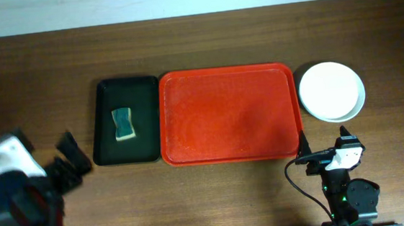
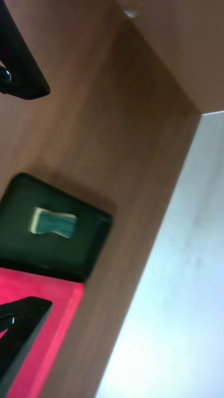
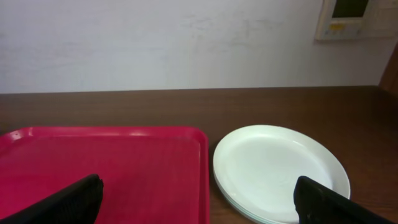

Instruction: Clean dirty plates on tray and stack at the side

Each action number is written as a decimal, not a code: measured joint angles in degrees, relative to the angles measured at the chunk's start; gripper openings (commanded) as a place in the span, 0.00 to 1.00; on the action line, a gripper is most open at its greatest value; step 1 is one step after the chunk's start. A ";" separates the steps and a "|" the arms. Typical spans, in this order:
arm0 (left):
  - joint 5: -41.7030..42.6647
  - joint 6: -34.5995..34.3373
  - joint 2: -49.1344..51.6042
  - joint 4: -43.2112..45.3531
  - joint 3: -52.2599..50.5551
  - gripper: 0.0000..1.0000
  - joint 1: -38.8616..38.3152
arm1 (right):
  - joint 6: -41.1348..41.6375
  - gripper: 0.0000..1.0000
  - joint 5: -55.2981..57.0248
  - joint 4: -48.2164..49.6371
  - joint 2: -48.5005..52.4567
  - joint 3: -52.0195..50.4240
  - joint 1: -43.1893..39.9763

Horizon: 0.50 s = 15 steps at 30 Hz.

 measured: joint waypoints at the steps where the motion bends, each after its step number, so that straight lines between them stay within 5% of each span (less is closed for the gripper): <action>1: 0.00 0.00 -2.16 0.04 -2.58 0.99 -0.13 | -0.02 0.99 0.04 0.00 0.00 0.00 0.00; 9: 0.02 -0.02 -21.73 0.74 -24.39 0.99 -4.76 | 0.02 0.98 0.04 0.00 -0.02 0.00 0.00; 15: 0.24 -0.24 -32.63 16.02 -37.35 0.99 -5.42 | 0.00 0.98 0.04 0.00 0.00 0.00 0.00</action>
